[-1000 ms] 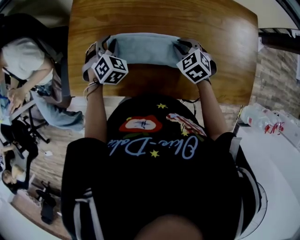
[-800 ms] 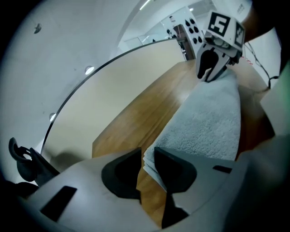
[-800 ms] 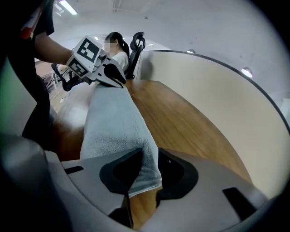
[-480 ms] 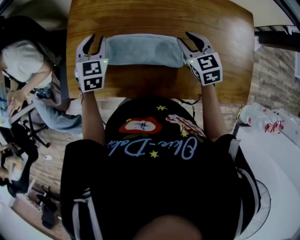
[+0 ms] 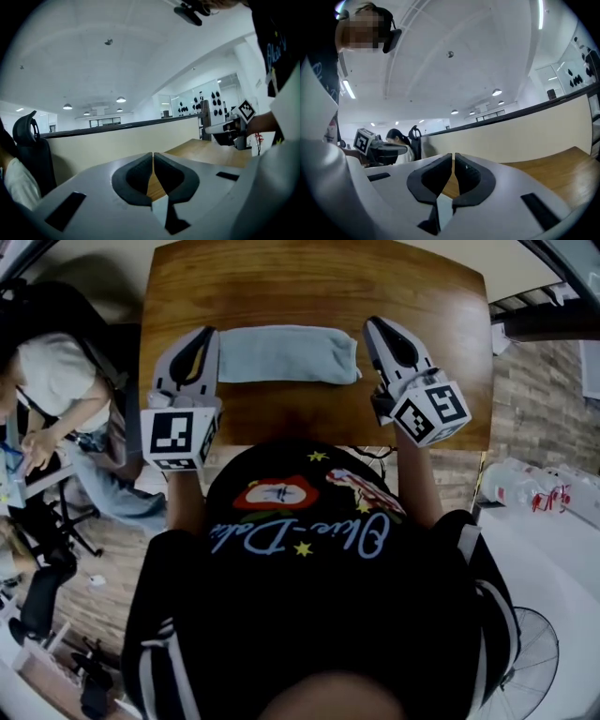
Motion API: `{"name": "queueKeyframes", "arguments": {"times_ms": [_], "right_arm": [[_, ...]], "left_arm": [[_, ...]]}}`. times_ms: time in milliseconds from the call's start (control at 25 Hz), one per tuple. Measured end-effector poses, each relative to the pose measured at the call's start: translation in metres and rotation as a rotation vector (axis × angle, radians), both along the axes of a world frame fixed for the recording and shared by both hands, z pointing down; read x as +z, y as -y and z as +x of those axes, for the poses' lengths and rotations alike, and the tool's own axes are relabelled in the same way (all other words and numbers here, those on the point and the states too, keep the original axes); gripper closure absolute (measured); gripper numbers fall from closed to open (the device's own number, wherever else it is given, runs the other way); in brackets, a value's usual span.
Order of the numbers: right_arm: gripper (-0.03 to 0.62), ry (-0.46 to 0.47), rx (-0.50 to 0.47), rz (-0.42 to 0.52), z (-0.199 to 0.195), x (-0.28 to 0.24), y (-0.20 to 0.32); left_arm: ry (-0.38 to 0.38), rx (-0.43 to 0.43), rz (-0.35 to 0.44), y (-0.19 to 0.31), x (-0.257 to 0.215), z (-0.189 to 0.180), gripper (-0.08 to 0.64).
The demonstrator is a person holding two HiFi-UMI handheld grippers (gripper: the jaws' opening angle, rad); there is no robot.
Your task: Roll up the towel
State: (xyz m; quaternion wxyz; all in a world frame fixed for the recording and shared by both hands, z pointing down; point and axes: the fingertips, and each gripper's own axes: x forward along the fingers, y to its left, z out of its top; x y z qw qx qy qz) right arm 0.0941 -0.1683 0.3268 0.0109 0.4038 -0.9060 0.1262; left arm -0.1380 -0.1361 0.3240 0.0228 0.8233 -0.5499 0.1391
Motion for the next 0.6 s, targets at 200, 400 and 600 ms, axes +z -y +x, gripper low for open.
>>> {"name": "queueKeyframes", "arguments": {"times_ms": [200, 400, 600], "right_arm": [[0.586, -0.006, -0.013, -0.012, -0.011, 0.001, -0.011], [0.586, -0.044, -0.017, 0.001, -0.009, -0.001, -0.023], [0.586, -0.061, -0.020, 0.010, -0.010, -0.003, -0.025]], "left_arm": [[0.068, 0.054, 0.003, 0.000, 0.006, 0.016, 0.546], [0.071, 0.058, 0.003, -0.009, 0.002, 0.018, 0.546], [0.090, 0.051, 0.003, -0.011, 0.003, 0.015, 0.546]]}}
